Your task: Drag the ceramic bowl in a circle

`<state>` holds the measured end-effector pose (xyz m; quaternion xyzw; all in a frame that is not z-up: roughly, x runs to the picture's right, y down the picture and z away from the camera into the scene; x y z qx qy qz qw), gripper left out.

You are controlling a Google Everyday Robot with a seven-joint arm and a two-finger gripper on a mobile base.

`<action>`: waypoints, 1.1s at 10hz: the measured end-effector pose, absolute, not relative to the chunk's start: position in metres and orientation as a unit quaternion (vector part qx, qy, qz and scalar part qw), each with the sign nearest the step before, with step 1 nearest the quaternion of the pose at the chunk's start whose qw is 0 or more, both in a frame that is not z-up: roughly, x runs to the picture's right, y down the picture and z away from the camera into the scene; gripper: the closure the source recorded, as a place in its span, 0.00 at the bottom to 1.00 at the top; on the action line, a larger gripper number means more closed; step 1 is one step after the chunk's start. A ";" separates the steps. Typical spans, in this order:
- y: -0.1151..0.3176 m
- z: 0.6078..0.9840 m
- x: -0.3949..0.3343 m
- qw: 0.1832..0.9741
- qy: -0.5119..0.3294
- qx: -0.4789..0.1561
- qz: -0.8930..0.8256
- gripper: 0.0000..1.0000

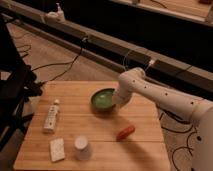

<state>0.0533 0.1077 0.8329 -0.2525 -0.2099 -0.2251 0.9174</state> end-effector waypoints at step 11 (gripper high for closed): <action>0.130 0.838 0.144 0.926 -0.177 -0.293 -0.158 1.00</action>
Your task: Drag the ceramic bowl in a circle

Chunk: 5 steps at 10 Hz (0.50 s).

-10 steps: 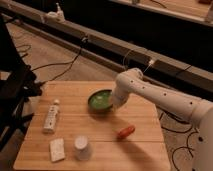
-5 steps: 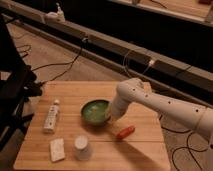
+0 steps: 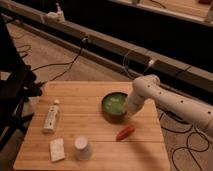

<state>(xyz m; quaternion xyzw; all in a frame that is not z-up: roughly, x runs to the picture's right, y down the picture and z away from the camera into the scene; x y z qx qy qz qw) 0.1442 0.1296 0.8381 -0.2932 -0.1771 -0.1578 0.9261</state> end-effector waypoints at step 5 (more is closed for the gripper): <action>0.080 0.830 0.054 0.923 -0.234 -0.234 -0.195 1.00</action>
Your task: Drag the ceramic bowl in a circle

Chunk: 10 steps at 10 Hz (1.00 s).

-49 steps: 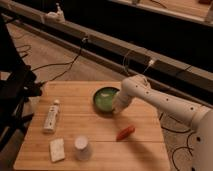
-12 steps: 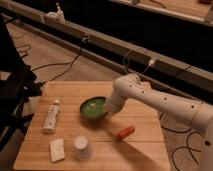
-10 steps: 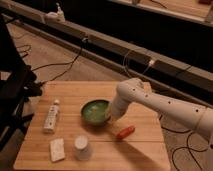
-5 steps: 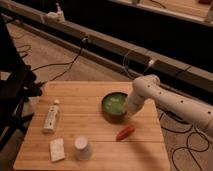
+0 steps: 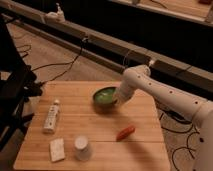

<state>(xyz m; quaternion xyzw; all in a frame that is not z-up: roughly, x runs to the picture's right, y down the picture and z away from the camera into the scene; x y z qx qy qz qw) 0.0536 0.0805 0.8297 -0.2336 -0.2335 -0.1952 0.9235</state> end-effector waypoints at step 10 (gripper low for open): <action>0.178 0.803 0.127 0.905 -0.249 -0.321 -0.124 1.00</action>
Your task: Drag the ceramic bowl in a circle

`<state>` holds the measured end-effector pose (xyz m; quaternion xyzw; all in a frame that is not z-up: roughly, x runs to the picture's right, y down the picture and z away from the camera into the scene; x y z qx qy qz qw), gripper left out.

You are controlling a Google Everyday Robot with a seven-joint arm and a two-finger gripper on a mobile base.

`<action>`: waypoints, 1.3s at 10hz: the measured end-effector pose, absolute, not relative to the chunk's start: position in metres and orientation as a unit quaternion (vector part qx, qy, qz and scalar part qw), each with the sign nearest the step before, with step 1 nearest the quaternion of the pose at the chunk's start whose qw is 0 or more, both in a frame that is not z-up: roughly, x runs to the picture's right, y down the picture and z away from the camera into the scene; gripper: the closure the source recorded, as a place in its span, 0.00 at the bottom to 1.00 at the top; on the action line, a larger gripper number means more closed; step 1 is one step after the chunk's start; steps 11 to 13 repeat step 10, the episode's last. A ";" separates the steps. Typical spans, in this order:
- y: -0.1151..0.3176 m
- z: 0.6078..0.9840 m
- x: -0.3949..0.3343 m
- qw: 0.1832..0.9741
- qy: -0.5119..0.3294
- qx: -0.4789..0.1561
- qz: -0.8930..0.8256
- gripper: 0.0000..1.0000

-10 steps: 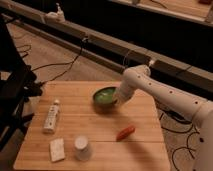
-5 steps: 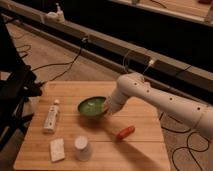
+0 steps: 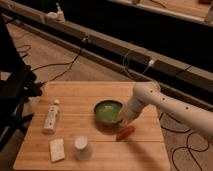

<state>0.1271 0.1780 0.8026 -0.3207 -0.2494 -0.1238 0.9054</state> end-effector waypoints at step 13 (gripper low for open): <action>0.140 0.809 0.060 0.869 -0.350 -0.317 -0.150 1.00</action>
